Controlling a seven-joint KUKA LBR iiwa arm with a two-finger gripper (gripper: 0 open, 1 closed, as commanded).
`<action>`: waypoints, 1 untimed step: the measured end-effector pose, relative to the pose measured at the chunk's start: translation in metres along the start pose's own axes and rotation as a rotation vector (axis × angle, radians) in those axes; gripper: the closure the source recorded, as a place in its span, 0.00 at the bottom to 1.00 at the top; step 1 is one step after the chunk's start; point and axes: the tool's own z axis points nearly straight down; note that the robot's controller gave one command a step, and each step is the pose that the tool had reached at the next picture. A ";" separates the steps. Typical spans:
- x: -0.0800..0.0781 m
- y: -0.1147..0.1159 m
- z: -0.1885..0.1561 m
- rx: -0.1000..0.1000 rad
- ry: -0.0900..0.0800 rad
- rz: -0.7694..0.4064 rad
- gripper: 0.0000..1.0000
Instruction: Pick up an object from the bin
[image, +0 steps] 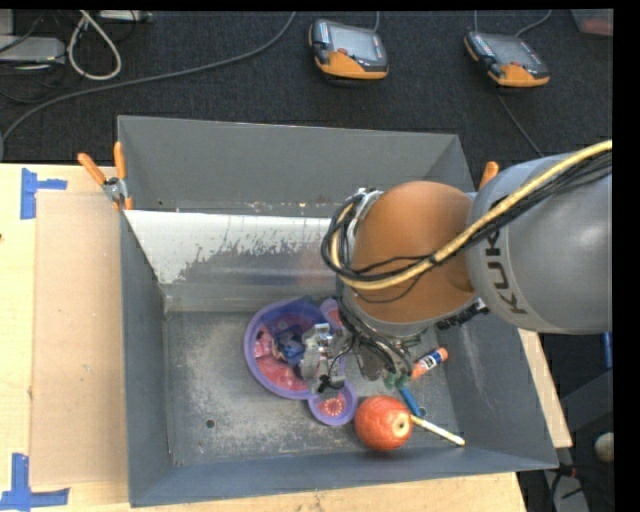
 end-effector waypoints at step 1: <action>-0.017 0.006 0.037 -0.001 -0.003 -0.035 1.00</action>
Offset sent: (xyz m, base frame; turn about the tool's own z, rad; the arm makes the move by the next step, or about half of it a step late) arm 0.0421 -0.0054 -0.0633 -0.1093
